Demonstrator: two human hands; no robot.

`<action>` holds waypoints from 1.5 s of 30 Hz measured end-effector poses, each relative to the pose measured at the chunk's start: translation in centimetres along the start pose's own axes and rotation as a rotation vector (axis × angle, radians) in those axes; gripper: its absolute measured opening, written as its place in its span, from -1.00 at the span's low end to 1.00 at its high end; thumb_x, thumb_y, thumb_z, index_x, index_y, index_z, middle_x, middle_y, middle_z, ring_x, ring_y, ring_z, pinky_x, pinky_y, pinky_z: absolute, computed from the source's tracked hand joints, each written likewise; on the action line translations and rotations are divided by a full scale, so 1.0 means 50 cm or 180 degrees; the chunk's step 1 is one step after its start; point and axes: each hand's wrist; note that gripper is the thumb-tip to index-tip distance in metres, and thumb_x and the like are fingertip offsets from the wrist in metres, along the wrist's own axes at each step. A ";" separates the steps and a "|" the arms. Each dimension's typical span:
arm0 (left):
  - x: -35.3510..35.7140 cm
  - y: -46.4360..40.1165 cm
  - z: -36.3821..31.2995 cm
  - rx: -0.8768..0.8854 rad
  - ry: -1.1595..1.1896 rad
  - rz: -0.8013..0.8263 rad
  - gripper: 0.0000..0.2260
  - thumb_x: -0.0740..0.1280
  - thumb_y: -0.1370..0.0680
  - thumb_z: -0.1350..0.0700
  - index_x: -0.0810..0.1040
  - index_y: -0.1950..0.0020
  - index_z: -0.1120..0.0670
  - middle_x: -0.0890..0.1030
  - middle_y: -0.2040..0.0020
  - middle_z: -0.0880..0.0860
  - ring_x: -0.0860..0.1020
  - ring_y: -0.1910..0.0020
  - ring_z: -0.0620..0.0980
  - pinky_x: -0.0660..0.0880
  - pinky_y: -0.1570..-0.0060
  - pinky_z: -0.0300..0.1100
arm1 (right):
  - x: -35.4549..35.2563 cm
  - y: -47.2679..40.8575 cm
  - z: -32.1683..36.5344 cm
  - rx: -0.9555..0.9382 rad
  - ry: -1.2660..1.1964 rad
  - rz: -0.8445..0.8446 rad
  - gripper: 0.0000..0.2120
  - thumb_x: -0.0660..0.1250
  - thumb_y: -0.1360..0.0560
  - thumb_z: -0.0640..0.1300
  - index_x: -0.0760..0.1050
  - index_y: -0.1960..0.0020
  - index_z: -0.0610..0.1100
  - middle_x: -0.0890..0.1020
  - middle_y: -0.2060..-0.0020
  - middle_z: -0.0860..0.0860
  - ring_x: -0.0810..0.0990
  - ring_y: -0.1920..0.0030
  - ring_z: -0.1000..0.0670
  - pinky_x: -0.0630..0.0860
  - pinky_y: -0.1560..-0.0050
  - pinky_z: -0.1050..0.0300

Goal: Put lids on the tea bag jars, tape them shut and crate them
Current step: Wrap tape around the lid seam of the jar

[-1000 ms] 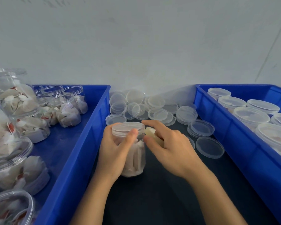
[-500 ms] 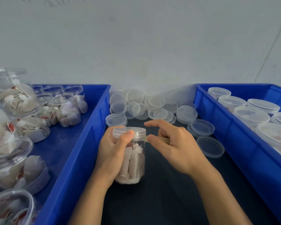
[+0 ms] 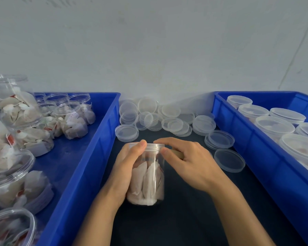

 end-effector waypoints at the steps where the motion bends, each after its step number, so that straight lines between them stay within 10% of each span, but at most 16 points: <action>1: 0.005 0.000 -0.003 0.0069 -0.0133 -0.0105 -0.23 0.38 -0.30 -0.48 0.58 -0.26 0.06 0.70 -0.15 0.07 0.71 -0.11 -0.06 0.59 -0.22 0.07 | -0.001 0.000 0.002 0.0026 0.0035 -0.0043 -0.75 0.20 -0.68 0.16 0.52 -0.31 0.34 0.57 0.36 0.37 0.57 0.17 0.18 0.46 0.09 0.12; 6: 0.019 0.000 -0.005 0.0702 -0.0547 -0.1198 -0.43 0.41 -0.30 -0.47 0.60 -0.11 -0.11 0.71 -0.01 -0.19 0.70 0.02 -0.20 0.60 0.04 -0.21 | 0.010 0.004 0.022 0.0070 0.0418 -0.0442 -0.67 0.09 -0.63 0.29 0.50 -0.30 0.35 0.64 0.23 0.32 0.61 0.09 0.11 0.54 0.02 0.05; 10: 0.031 0.002 0.000 0.0963 -0.0565 -0.0945 -0.44 0.47 -0.38 -0.40 0.49 -0.28 -0.20 0.64 -0.09 -0.40 0.65 -0.05 -0.36 0.53 0.09 -0.49 | 0.040 0.004 0.045 -0.0172 0.0769 -0.0929 -0.56 0.05 -0.56 0.29 0.48 -0.35 0.28 0.67 0.14 0.18 0.61 0.17 0.07 0.48 0.22 0.08; 15: 0.024 -0.006 0.009 0.0963 -0.0541 -0.0746 -0.16 0.42 -0.42 -0.38 0.29 -0.62 -0.08 0.61 -0.23 -0.29 0.56 -0.21 -0.41 0.55 -0.08 -0.38 | 0.052 0.004 0.048 -0.0233 0.0603 -0.0763 -0.57 0.05 -0.58 0.27 0.35 -0.43 0.29 0.54 0.24 0.20 0.54 0.26 0.14 0.42 0.30 0.18; 20: 0.019 -0.011 0.004 0.0976 -0.0107 -0.0745 -0.23 0.45 -0.39 -0.27 0.39 -0.54 -0.01 0.61 -0.14 -0.50 0.58 -0.19 -0.41 0.49 -0.09 -0.50 | 0.046 0.002 0.046 -0.0237 0.0565 -0.0820 -0.69 0.15 -0.59 0.18 0.31 -0.32 0.22 0.49 0.35 0.22 0.48 0.36 0.19 0.27 0.36 0.20; 32: 0.004 -0.020 0.010 0.0892 0.0028 -0.0494 -0.42 0.47 -0.35 -0.30 0.47 -0.33 -0.19 0.65 -0.25 -0.17 0.62 -0.20 -0.35 0.54 -0.06 -0.45 | 0.018 0.001 0.024 -0.0153 0.0347 -0.0525 -0.82 0.21 -0.60 0.16 0.31 -0.14 0.14 0.52 0.38 0.10 0.52 0.32 0.05 0.33 0.28 0.06; 39: -0.006 -0.028 0.017 0.0908 -0.0030 -0.0384 -0.20 0.48 -0.35 -0.39 0.47 -0.50 -0.06 0.66 -0.33 -0.11 0.62 -0.31 -0.18 0.58 -0.27 -0.16 | 0.017 0.001 0.022 -0.0216 0.0380 -0.0499 -0.89 0.19 -0.64 0.19 0.33 -0.06 0.19 0.53 0.38 0.12 0.52 0.30 0.02 0.33 0.29 0.06; 45: 0.005 -0.028 0.021 0.0951 -0.0195 -0.0383 -0.29 0.42 -0.44 -0.41 0.41 -0.50 -0.13 0.63 -0.29 -0.31 0.59 -0.30 -0.30 0.52 -0.19 -0.42 | 0.030 0.001 0.026 -0.0241 0.0483 -0.0728 -0.88 0.19 -0.65 0.17 0.39 0.00 0.16 0.51 0.35 0.23 0.51 0.20 0.10 0.36 0.33 0.09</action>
Point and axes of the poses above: each hand's wrist, its own y-axis away from the middle knuckle, its own x-axis out of the palm, z = x × y
